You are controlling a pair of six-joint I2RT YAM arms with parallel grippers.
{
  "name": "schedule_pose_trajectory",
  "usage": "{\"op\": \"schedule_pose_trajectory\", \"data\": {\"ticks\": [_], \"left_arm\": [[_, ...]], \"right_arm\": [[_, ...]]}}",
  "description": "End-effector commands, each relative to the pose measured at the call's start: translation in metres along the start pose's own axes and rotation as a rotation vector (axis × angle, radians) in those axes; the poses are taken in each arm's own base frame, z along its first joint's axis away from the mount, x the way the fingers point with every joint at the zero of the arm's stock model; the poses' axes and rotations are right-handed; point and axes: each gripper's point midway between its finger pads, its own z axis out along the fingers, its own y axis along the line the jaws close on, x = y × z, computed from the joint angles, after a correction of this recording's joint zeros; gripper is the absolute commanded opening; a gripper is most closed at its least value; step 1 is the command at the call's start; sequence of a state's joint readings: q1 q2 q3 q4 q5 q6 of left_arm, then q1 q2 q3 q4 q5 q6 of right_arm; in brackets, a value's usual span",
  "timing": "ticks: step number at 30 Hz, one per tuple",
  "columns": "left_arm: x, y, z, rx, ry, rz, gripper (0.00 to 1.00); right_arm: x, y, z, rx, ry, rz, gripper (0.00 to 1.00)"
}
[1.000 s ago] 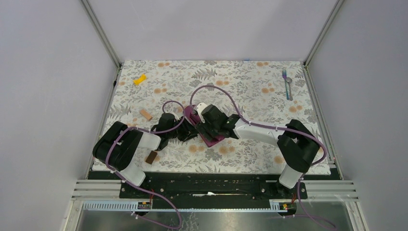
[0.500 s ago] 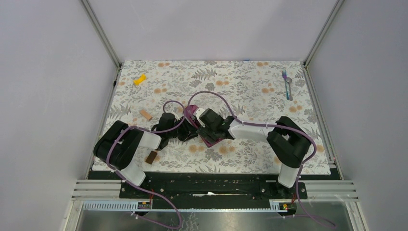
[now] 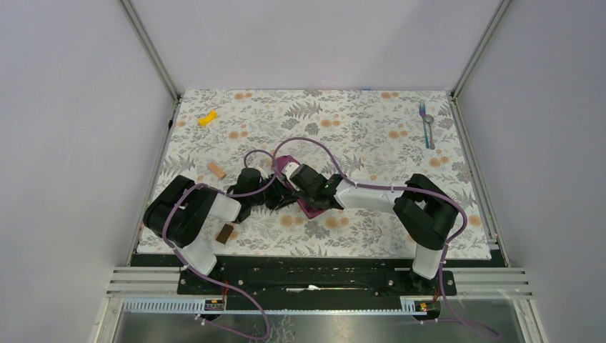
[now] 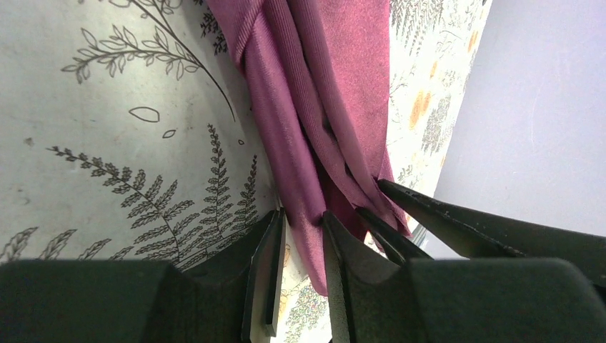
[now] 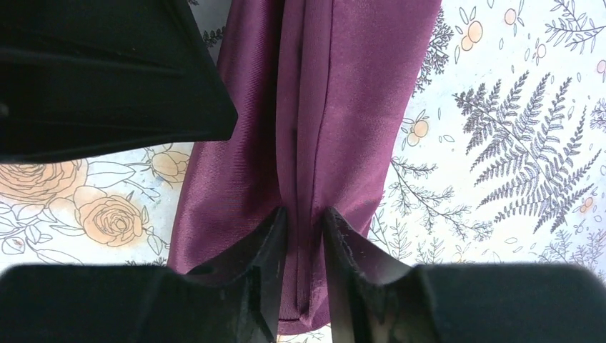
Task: Fold the napkin into a case and place the utensils inside
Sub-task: Smooth out the smaller rectangle-folded napkin at the center of the board.
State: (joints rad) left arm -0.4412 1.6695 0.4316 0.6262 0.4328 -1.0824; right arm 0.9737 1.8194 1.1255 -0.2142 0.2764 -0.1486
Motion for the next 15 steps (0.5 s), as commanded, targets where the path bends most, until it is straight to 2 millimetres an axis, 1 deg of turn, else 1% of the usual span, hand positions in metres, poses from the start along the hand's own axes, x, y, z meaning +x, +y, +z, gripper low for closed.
{"op": "schedule_pose_trajectory", "data": {"ticks": [1, 5, 8, 11, 15], "left_arm": [[0.013, 0.032, 0.000, -0.098, 0.030, -0.026, 0.32], [0.015, 0.035, 0.001, -0.101, 0.030, -0.031, 0.27], [0.016, 0.039, 0.002, -0.103, 0.032, -0.038, 0.20], [0.018, 0.040, 0.003, -0.098, 0.033, -0.044, 0.15], [0.018, 0.040, 0.002, -0.094, 0.031, -0.043, 0.10]], "right_arm": [[-0.015, -0.001, -0.004, 0.022, -0.023, 0.019, 0.25], [-0.022, 0.005, -0.007, -0.009, -0.043, 0.046, 0.11], [-0.028, 0.012, -0.010, -0.048, -0.060, 0.076, 0.03], [-0.033, 0.022, -0.011, -0.101, -0.069, 0.106, 0.00], [-0.031, 0.033, -0.006, -0.142, -0.058, 0.137, 0.00]]}}
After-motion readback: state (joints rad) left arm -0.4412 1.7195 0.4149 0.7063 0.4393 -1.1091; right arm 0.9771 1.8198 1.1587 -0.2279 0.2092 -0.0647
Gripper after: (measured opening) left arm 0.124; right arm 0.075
